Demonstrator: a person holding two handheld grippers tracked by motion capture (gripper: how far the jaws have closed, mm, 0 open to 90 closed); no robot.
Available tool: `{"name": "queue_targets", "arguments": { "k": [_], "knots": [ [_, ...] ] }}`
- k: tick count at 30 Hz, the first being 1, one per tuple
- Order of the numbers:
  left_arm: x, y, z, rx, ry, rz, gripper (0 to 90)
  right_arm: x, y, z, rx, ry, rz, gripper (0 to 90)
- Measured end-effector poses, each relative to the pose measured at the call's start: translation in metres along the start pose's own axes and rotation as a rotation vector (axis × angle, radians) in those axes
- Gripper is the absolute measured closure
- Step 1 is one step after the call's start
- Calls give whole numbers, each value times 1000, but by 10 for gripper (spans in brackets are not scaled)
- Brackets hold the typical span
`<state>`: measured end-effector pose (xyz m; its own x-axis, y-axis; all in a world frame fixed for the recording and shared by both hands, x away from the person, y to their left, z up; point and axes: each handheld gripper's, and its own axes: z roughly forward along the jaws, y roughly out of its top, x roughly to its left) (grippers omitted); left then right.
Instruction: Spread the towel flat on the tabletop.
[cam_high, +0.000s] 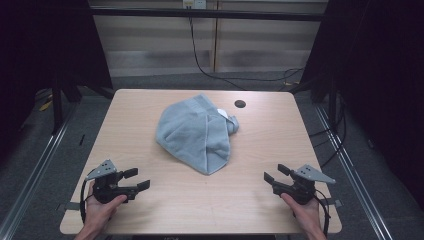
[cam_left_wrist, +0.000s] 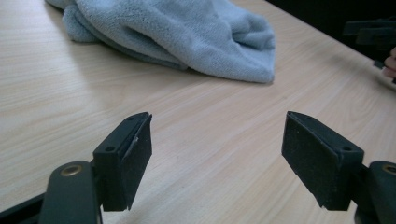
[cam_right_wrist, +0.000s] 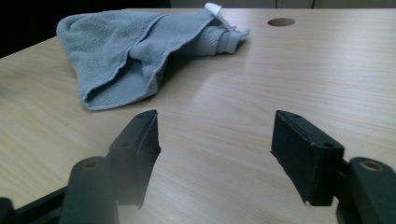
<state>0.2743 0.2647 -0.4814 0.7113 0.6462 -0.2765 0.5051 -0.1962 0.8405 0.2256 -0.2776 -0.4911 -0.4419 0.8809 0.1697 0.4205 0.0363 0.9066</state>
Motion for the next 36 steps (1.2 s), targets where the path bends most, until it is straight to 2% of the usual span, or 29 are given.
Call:
{"name": "queue_targets", "arguments": {
  "k": [2, 4, 5, 8, 9, 10, 12, 13, 16, 17, 18, 19, 20, 21, 23, 24, 25, 26, 27, 28, 29, 30, 32, 33, 36],
  "knots": [
    [1, -1, 3, 13, -13, -13, 252, 3, 1, 2, 9, 11, -3, 324],
    [1, -1, 5, 19, -13, -9, 260, 4, 1, 2, 11, 14, -10, 343],
    [0, 0, 7, 25, -19, -3, 260, 8, 2, 2, 17, 36, -16, 374],
    [-2, 0, 8, 30, -19, 7, 273, 11, 4, 3, 31, 44, -25, 366],
    [-3, 1, 8, 32, -9, 12, 276, 14, 7, 5, 57, 59, -48, 361],
    [-5, 1, 8, 33, 18, 25, 289, 16, 8, 6, 63, 65, -60, 357],
    [-6, 1, 9, 37, 18, 30, 305, 18, 9, 7, 81, 79, -62, 391],
    [-8, 3, 10, 39, 25, 37, 310, 23, 14, 11, 114, 106, -76, 414],
    [-10, 7, 13, 37, 18, 43, 315, 26, 17, 17, 127, 126, -82, 401],
    [-11, 14, 18, 36, 8, 44, 324, 30, 21, 28, 160, 167, -85, 402],
    [-11, 14, 18, 36, 8, 44, 331, 31, 23, 32, 169, 176, -87, 403],
    [-10, 21, 23, 39, 32, 36, 339, 32, 25, 40, 180, 201, -84, 414],
    [-10, 21, 23, 39, 32, 36, 348, 32, 25, 40, 180, 201, -84, 414],
    [-9, 27, 28, 45, 56, 63, 358, 33, 32, 53, 195, 222, -92, 470],
    [-4, 34, 33, 53, 42, 60, 360, 33, 40, 64, 206, 233, -94, 478],
    [-4, 34, 33, 53, 42, 60, 373, 33, 40, 64, 206, 233, -94, 478],
    [-2, 38, 36, 44, 36, 57, 390, 32, 51, 75, 191, 255, -82, 515],
    [2, 45, 40, 33, 42, 50, 395, 32, 55, 79, 183, 259, -77, 519],
    [2, 45, 40, 33, 42, 50, 397, 32, 55, 79, 183, 259, -77, 519],
    [5, 50, 42, 14, 41, 44, 397, 33, 59, 84, 185, 266, -63, 531],
    [7, 52, 45, 16, 40, 40, 427, 33, 67, 94, 183, 270, -65, 527],
    [10, 56, 51, 23, 51, 59, 444, 33, 70, 100, 189, 266, -67, 525],
    [15, 54, 54, 19, 45, 38, 460, 32, 74, 113, 210, 261, -87, 498],
    [18, 52, 55, 28, 46, 33, 460, 31, 75, 119, 224, 243, -103, 488],
    [21, 43, 55, 40, 45, 20, 455, 23, 76, 139, 238, 237, -72, 440]
  ]
}}
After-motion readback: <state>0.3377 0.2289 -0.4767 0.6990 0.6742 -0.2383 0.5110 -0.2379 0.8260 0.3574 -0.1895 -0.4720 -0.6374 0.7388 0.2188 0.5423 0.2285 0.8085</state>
